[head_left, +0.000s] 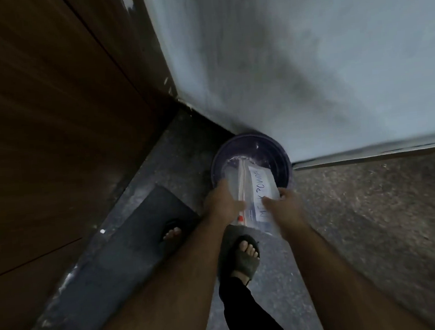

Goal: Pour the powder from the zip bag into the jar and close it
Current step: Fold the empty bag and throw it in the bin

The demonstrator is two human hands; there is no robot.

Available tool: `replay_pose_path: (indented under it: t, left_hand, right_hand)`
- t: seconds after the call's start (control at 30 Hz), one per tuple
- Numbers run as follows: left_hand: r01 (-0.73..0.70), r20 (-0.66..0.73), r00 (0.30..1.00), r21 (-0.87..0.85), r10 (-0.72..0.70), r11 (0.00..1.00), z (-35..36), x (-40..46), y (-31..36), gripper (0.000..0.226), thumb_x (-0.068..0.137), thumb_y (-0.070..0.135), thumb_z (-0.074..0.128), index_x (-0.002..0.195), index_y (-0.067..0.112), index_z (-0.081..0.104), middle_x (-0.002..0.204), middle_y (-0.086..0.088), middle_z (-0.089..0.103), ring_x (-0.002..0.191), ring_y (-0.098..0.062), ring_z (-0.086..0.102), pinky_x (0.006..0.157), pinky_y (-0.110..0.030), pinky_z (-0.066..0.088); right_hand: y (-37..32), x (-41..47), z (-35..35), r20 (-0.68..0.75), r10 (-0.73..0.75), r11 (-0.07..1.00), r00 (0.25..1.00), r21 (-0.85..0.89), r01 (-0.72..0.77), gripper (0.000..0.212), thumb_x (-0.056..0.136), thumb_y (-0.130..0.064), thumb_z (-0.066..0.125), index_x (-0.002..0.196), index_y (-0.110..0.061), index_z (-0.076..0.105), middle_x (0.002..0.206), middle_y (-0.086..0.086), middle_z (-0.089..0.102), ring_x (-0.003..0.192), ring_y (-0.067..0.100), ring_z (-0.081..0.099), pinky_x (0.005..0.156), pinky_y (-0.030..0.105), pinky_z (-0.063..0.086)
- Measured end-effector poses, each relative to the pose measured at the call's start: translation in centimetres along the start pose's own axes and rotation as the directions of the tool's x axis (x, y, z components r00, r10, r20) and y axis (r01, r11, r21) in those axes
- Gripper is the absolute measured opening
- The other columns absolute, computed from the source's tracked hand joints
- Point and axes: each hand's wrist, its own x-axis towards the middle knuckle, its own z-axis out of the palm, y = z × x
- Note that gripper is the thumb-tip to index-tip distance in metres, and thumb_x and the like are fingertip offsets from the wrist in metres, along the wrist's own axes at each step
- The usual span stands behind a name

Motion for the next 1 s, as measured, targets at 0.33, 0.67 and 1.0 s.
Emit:
replay_pose_path:
  t: [0.33, 0.67, 1.0]
  left_hand:
    - [-0.12, 0.053, 0.992, 0.167, 0.113, 0.979, 5.1, 13.2, -1.7, 0.063, 0.09, 0.02, 0.072, 0.146, 0.012, 0.045, 0.141, -0.015, 0.057, 0.128, -0.032, 0.055, 0.106, -0.041, 0.046]
    - [-0.118, 0.064, 0.992, 0.26, 0.104, 0.958, 5.4, 10.5, -2.1, 0.04, 0.096, 0.03, 0.062, 0.128, 0.006, 0.06, 0.128, -0.017, 0.064, 0.117, -0.032, 0.06, 0.097, -0.039, 0.052]
    - [-0.229, -0.025, 0.966, 0.389, 0.259, 0.892, -7.4, -8.2, 2.5, 0.057, 0.098, 0.03, 0.059, 0.15, 0.013, 0.042, 0.152, -0.01, 0.047, 0.137, -0.027, 0.046, 0.112, -0.039, 0.039]
  right_hand:
    - [3.8, 15.6, 2.9, 0.002, -0.024, 0.965, 1.0, -0.262, 0.024, 0.048, 0.086, -0.006, 0.07, 0.132, 0.001, 0.057, 0.122, 0.02, 0.067, 0.104, 0.032, 0.064, 0.082, 0.033, 0.05]
    - [4.3, 13.2, 2.1, -0.037, -0.184, 0.87, 0.982, -0.471, 0.146, 0.048, 0.092, -0.005, 0.059, 0.139, -0.002, 0.051, 0.128, 0.026, 0.064, 0.114, 0.042, 0.062, 0.091, 0.042, 0.05]
    - [-7.0, -5.4, -2.0, 0.236, -0.371, 0.652, 0.898, -0.623, 0.432, 0.039, 0.097, -0.024, 0.058, 0.132, -0.008, 0.059, 0.123, 0.018, 0.067, 0.109, 0.036, 0.064, 0.084, 0.036, 0.049]
